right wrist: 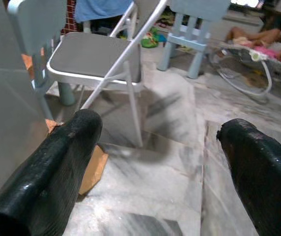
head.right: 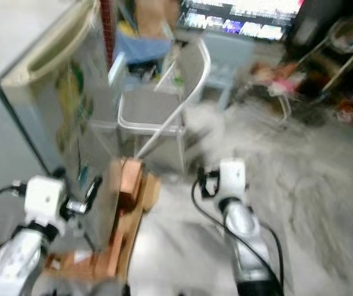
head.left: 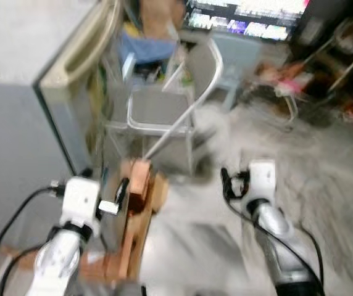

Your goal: Restocking fridge

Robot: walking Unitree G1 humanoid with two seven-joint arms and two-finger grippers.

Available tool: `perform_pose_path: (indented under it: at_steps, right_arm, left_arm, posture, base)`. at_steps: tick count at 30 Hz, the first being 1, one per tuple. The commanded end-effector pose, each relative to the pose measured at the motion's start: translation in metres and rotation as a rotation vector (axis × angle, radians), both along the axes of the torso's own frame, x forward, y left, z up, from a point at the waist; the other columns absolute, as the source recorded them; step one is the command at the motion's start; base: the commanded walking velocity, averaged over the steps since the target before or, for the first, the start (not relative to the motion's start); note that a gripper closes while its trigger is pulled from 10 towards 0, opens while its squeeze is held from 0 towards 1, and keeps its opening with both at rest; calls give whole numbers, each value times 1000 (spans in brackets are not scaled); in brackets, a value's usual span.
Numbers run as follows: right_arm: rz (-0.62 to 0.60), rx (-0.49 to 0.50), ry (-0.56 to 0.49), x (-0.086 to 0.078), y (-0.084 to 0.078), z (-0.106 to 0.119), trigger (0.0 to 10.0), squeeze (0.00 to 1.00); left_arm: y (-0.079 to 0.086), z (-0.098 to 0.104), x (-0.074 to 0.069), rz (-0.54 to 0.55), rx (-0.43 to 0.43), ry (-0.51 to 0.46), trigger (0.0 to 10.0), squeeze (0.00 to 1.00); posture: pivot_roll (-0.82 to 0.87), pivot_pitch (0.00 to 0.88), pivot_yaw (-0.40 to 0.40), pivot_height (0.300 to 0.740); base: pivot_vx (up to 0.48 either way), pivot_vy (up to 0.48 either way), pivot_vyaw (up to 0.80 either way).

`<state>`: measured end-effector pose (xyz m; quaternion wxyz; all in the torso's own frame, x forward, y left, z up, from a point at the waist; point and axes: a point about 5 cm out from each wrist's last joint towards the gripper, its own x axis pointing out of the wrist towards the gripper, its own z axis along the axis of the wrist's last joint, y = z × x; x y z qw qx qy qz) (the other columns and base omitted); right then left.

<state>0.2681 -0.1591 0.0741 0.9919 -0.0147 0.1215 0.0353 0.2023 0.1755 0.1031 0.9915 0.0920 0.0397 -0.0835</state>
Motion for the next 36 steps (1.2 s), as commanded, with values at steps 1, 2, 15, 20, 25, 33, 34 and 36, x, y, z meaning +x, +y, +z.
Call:
perform_pose_path:
  at_steps: [1, 2, 15, 20, 25, 33, 34, 36]
  right_arm:
    - [-29, -2, 5, 0, -9, 1, 10000, 0]
    - [-31, 2, 6, 0, -9, 1, 10000, 0]
    - [-41, 18, 16, -3, -10, 0, 10000, 0]
    - [-32, 29, 18, -5, -8, 0, 10000, 0]
    - [-24, 46, 20, -2, -5, 1, 10000, 0]
    - [144, 96, 39, -10, 10, 7, 10000, 0]
    - [150, 96, 41, -11, 10, 7, 10000, 0]
    - [161, 99, 50, -13, 11, 7, 10000, 0]
  left_arm:
    - [-2, 2, -2, -3, 3, -4, 10000, 0]
    - [0, 1, -3, -2, 2, 1, 10000, 0]
    - [21, 4, -1, 158, 36, -22, 10000, 0]
    - [28, 7, 9, 204, 52, -43, 10000, 0]
    - [31, 8, 23, 232, 46, -55, 10000, 0]
    - [51, 11, 42, 256, 67, -62, 10000, 0]
    - [53, 12, 44, 257, 64, -64, 10000, 0]
    - [54, 13, 47, 251, 58, -66, 10000, 0]
  posture:
    - [187, 13, -83, 740]
    - [187, 14, -83, 740]
    - [189, 22, -84, 740]
    - [182, 20, -83, 740]
    - [173, 21, -84, 740]
    - [139, 25, -80, 740]
    - [138, 26, -80, 740]
    - [135, 28, -80, 740]
  base:
    - [0, 0, 0]
    - [0, 0, 0]
    - [0, 0, 0]
    - [0, 0, 0]
    - [0, 0, 0]
    - [0, 0, 0]
    - [0, 0, 0]
    - [0, 0, 0]
